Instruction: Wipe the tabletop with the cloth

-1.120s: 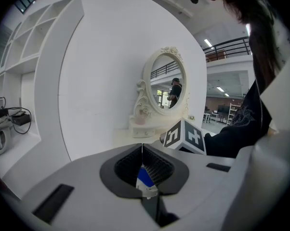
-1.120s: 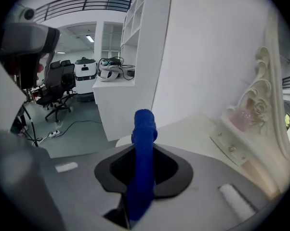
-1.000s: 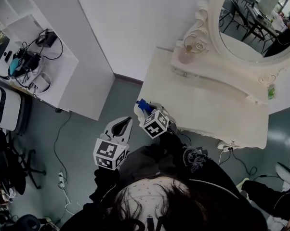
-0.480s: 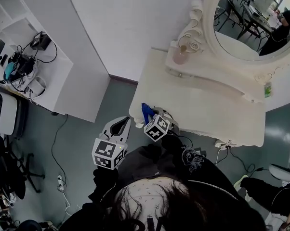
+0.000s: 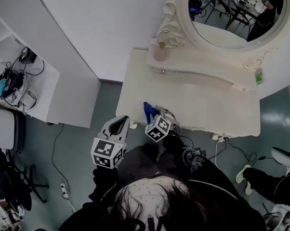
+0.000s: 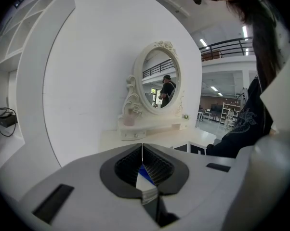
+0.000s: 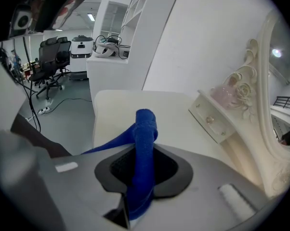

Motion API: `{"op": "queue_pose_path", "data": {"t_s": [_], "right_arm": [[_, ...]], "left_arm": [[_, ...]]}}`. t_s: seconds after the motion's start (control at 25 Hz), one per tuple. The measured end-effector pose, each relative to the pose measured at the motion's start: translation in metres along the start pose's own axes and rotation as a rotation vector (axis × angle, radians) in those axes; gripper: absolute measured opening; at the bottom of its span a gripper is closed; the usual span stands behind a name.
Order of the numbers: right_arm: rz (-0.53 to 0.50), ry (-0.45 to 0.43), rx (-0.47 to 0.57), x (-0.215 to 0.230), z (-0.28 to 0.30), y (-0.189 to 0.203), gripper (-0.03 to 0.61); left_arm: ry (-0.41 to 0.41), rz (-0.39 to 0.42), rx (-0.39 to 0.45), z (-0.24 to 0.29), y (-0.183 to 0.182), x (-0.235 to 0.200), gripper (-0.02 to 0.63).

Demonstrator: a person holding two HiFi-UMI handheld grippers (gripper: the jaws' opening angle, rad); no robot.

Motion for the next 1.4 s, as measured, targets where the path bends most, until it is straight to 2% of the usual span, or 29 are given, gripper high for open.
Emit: {"op": "queue_pose_path", "data": {"t_s": [0.36, 0.84, 1.4], "right_arm": [[0.103, 0.073, -0.039, 0.036, -0.032, 0.081, 0.072], [0.250, 0.176, -0.135, 0.074, -0.098, 0.211, 0.072], [0.341, 0.262, -0.241, 0.110, -0.182, 0.370, 0.072]], "left_arm": [[0.067, 0.026, -0.043, 0.043, 0.007, 0.061, 0.002], [0.211, 0.085, -0.113, 0.104, 0.018, 0.166, 0.002], [0.323, 0.114, -0.137, 0.171, 0.037, 0.293, 0.002]]}}
Point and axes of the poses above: the fingertips, and each gripper's own axes: z forward along the fingers, x to its right, y out of its underside, the point moved 6 cm from there along -z, backward along the fingers, and after that the axes turned 13 degrees about -z, right-handed, at the moved point
